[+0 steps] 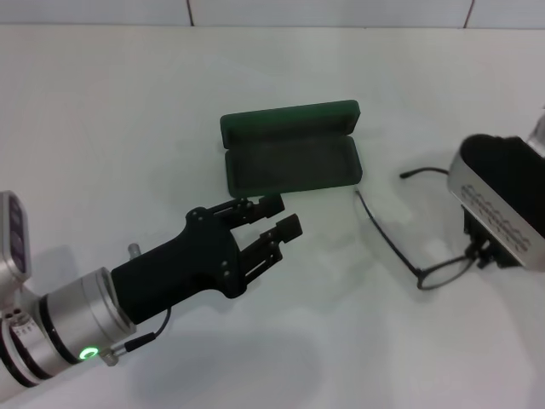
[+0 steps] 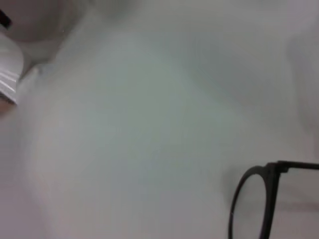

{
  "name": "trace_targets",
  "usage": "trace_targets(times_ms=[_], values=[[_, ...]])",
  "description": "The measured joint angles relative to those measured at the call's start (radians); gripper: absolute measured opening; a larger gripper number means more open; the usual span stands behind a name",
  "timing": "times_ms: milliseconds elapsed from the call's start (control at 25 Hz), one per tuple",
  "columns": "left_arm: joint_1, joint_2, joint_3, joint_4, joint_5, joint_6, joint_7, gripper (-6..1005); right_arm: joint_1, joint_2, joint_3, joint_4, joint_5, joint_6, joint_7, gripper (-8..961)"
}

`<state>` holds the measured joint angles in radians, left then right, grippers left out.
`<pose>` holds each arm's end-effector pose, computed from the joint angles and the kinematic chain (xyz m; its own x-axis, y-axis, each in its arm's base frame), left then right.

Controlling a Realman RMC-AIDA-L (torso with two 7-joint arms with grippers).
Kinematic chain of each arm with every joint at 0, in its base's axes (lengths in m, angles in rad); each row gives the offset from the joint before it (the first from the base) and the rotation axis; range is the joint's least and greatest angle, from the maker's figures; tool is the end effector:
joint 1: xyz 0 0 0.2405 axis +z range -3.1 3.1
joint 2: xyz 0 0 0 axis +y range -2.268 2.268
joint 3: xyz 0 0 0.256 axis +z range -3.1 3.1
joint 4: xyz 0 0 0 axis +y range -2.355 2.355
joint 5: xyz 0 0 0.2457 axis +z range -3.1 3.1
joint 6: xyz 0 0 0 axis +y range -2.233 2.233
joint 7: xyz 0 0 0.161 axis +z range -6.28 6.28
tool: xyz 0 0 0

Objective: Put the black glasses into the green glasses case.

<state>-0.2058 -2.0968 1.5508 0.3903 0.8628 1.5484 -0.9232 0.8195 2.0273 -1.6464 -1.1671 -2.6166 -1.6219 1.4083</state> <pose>-0.2803 0.2568 -0.0862 0.4842 0.2347 0.8429 0.5421 -0.8366 -0.0784 0.1496 0.3905 -0.0531 0.5661 0.6293 0.5325 0.5165 -0.7742 0.3658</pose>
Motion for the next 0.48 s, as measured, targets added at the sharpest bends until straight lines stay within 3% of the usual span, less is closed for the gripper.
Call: trace_targets(times_ms=[160, 480], values=[[-0.005, 0.001, -0.002, -0.002, -0.001, 0.017, 0.002, 384, -0.054, -0.006, 0.04, -0.099, 0.071, -0.101, -0.001, 117], [-0.008, 0.003, -0.007, 0.001, -0.018, 0.12, 0.005, 383, -0.144, -0.01, 0.29, -0.265, 0.226, -0.319, -0.004, 115]])
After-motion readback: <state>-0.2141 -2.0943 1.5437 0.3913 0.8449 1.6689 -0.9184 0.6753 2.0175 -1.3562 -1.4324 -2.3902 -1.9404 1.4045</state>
